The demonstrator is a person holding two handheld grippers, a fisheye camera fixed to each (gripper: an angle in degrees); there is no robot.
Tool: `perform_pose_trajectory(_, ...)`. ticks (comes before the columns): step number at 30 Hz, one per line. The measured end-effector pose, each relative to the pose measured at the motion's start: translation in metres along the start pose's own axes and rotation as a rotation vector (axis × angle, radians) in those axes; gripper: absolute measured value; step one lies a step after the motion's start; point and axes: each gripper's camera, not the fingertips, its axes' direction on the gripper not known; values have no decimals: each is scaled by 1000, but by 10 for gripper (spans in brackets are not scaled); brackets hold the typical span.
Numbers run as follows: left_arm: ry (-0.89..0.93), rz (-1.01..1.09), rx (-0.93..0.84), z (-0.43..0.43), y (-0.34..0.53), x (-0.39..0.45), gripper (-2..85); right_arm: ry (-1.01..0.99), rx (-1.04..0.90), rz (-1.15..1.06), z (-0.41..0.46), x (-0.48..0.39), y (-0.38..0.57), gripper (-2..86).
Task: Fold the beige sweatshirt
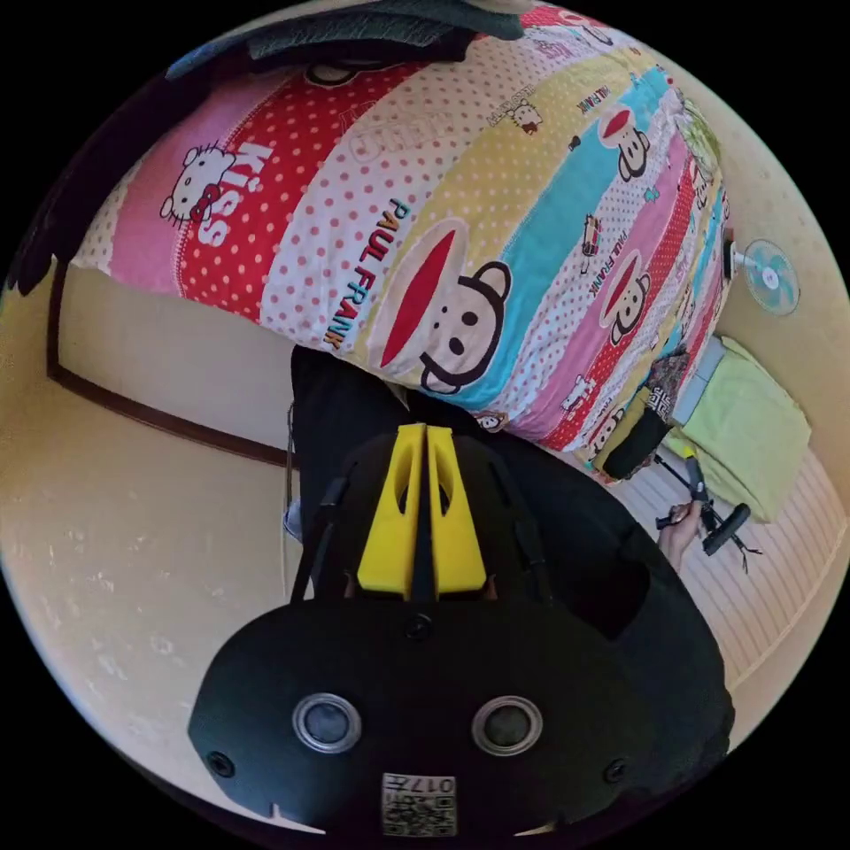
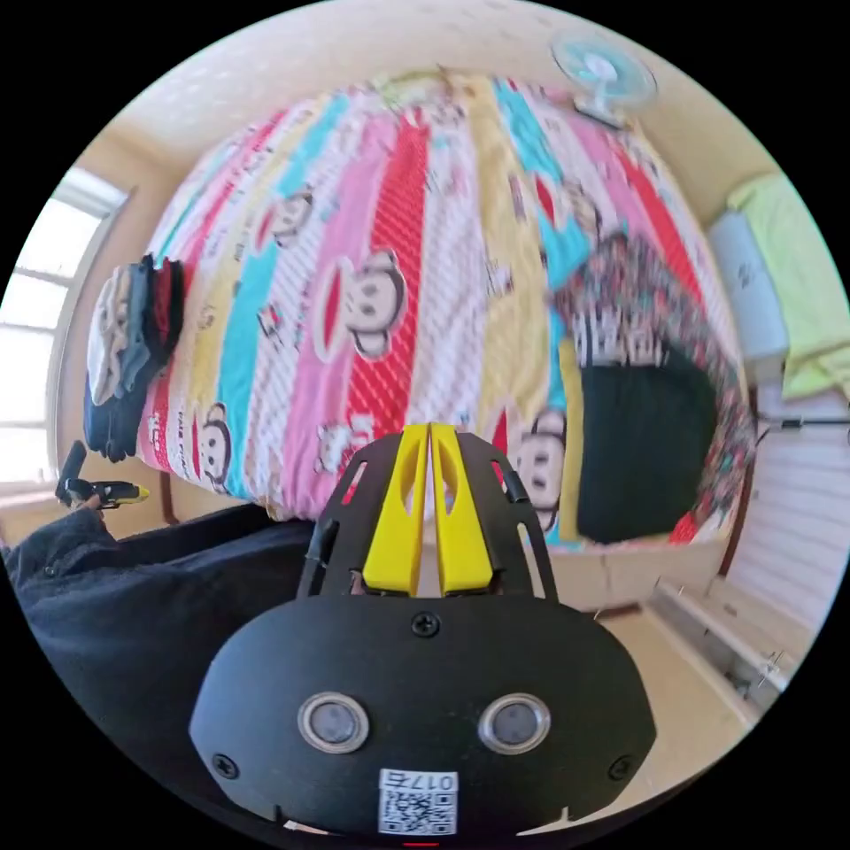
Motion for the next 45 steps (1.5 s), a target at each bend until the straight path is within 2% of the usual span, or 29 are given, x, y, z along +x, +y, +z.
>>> perform_pose_trajectory(3, -80, 65, 71, -11, 15, -6, -9, -39, 349, -11, -74, -37, 14, 3)
perform_pose_trajectory(5, -68, 92, 108, -22, 20, -16, -8, -149, 414, -53, -88, -51, 24, 4)
perform_pose_trajectory(9, -23, 131, 233, -67, 14, -41, 11, -513, 303, 1, -65, -64, 51, 4)
perform_pose_trajectory(11, 16, 176, 276, -94, 0, -51, 39, -566, 288, 60, -56, -69, 72, 4)
perform_pose_trajectory(14, 91, 199, 343, -146, -26, -69, 78, -568, 274, 81, -53, -81, 108, 3)
perform_pose_trajectory(16, 162, 211, 475, -200, -37, -76, 89, -533, 260, 48, -59, -89, 127, 3)
perform_pose_trajectory(20, 128, 191, 607, -267, -63, -69, 126, -393, 257, 16, -82, -92, 171, 3)
perform_pose_trajectory(23, 88, 151, 509, -278, -109, -61, 173, -358, 256, 98, -93, -80, 204, 3)
perform_pose_trajectory(25, 34, 127, 356, -253, -142, -61, 171, -381, 269, 164, -100, -70, 223, 3)
perform_pose_trajectory(26, -3, 124, 352, -248, -143, -60, 163, -399, 286, 199, -106, -65, 236, 3)
perform_pose_trajectory(27, -77, 128, 382, -241, -138, -58, 150, -408, 296, 224, -111, -61, 248, 3)
perform_pose_trajectory(29, -94, 173, 436, -231, -125, -56, 132, -398, 287, 242, -117, -58, 261, 3)
perform_pose_trajectory(32, -26, 222, 511, -224, -88, -74, 99, -368, 248, 236, -124, -57, 271, 3)
perform_pose_trajectory(35, 275, 293, 530, -217, -37, -131, 74, -381, 220, 173, -129, -63, 262, 4)
perform_pose_trajectory(37, 477, 418, 528, -208, 14, -185, 68, -395, 212, 101, -132, -73, 246, 4)
perform_pose_trajectory(39, 551, 478, 565, -206, 60, -224, 67, -413, 189, -10, -133, -94, 219, 4)
perform_pose_trajectory(41, 562, 470, 621, -201, 106, -264, 67, -422, 158, -98, -132, -115, 196, 4)
perform_pose_trajectory(45, 528, 241, 677, -171, 169, -352, 69, -449, 94, -246, -123, -167, 150, 4)
